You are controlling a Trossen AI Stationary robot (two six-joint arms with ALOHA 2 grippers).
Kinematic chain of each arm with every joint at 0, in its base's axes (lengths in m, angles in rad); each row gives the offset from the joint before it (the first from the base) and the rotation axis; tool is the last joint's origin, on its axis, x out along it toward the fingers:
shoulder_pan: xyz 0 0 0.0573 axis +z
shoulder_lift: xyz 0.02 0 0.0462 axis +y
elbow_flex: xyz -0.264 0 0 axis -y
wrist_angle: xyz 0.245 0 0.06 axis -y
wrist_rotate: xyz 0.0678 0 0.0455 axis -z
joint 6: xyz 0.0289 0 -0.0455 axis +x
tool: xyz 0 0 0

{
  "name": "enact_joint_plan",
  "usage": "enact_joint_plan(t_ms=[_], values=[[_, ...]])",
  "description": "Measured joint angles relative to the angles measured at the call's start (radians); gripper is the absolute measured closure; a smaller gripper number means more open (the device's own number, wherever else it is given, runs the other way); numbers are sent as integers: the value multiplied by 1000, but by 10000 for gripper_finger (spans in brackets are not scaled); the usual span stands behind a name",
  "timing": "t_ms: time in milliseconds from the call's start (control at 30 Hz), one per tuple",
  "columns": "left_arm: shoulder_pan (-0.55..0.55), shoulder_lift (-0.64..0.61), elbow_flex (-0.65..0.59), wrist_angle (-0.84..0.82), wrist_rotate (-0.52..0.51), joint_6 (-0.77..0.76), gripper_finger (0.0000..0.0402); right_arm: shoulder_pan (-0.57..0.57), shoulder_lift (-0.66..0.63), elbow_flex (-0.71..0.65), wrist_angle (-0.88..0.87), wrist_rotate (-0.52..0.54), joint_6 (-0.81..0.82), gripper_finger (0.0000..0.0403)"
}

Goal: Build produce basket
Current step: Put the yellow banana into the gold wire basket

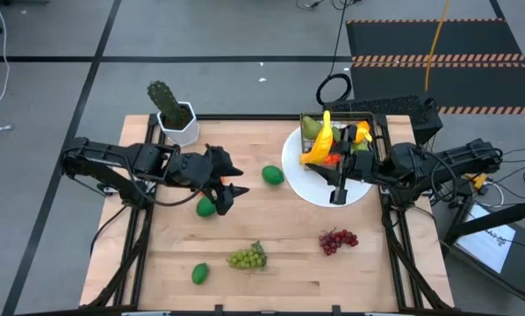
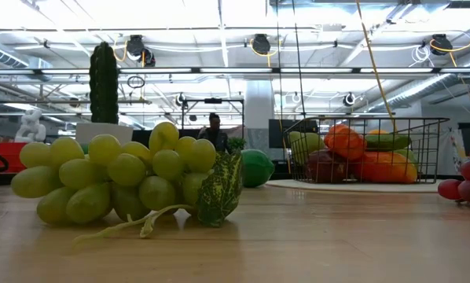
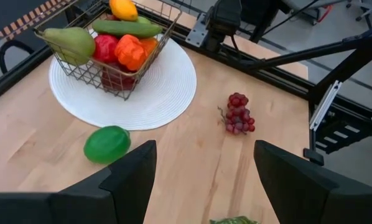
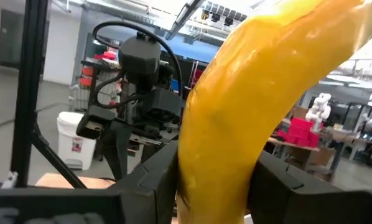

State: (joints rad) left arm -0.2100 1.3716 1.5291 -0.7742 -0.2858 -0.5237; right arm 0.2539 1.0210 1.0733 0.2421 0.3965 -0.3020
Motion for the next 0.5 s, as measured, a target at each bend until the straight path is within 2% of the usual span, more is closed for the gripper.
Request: enact_joint_plan(t_ms=[500], values=[[0, 0, 0, 0, -7, 24, 131, 0, 0, 0, 26, 0, 260, 259]])
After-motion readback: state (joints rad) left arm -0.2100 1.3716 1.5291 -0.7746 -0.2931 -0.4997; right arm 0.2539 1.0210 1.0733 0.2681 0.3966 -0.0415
